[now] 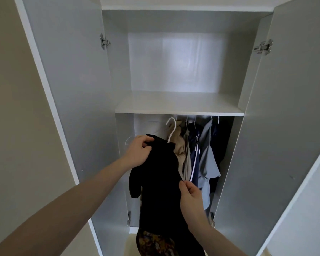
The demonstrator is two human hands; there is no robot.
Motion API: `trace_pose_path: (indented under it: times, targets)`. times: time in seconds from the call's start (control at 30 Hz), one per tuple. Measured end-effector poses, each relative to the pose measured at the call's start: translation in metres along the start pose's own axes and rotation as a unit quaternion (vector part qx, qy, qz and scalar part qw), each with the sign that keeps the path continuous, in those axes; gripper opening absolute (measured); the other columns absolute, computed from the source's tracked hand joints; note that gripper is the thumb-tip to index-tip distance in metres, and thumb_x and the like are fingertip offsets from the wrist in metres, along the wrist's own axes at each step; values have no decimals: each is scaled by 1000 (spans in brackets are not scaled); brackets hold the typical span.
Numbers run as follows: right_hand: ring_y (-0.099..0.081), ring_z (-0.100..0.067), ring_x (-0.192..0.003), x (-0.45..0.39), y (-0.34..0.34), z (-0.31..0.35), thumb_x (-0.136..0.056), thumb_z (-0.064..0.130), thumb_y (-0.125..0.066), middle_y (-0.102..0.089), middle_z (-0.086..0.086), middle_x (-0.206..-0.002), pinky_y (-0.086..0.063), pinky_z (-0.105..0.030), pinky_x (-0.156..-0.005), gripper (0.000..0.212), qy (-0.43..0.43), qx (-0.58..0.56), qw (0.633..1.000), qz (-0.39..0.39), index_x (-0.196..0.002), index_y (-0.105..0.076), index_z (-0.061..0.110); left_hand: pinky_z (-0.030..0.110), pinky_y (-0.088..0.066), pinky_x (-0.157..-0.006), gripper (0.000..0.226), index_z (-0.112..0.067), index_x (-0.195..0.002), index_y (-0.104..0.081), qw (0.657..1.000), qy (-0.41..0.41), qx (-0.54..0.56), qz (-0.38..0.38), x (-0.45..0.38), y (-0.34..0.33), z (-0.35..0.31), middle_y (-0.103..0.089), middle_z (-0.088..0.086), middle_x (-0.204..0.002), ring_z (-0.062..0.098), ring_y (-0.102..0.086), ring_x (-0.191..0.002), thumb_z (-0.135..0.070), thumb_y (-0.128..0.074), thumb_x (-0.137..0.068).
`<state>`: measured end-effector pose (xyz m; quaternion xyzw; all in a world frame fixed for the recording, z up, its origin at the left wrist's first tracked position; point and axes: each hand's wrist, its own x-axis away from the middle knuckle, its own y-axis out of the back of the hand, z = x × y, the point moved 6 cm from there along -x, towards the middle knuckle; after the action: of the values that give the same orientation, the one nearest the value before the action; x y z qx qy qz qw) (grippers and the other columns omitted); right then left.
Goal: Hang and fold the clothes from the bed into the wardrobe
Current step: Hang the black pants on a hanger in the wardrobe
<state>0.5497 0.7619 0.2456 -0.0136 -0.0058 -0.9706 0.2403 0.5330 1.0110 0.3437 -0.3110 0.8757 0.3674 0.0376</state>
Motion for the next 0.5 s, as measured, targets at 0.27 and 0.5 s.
trace_pose_path:
  times: [0.27, 0.5]
  targets:
    - [-32, -20, -60, -66, -75, -30, -105, 9, -47, -32, -8, -64, -29, -39, -69, 36, -36, -21, 998, -53, -71, -38, 12, 21, -40, -82, 38, -12, -121, -69, 998, -3, -61, -27, -78, 49, 48, -49, 1, -112, 16, -57, -84, 0, -56, -88]
    - [-39, -19, -63, -126, -113, -42, -102, 13, -43, -37, -4, -63, -33, -34, -63, 30, -81, 3, 992, -99, -72, -37, 12, 30, -43, -104, 40, -10, -124, -68, 992, 11, -126, -9, -126, 66, 78, -53, 13, -127, 31, -60, -107, -4, -61, -84]
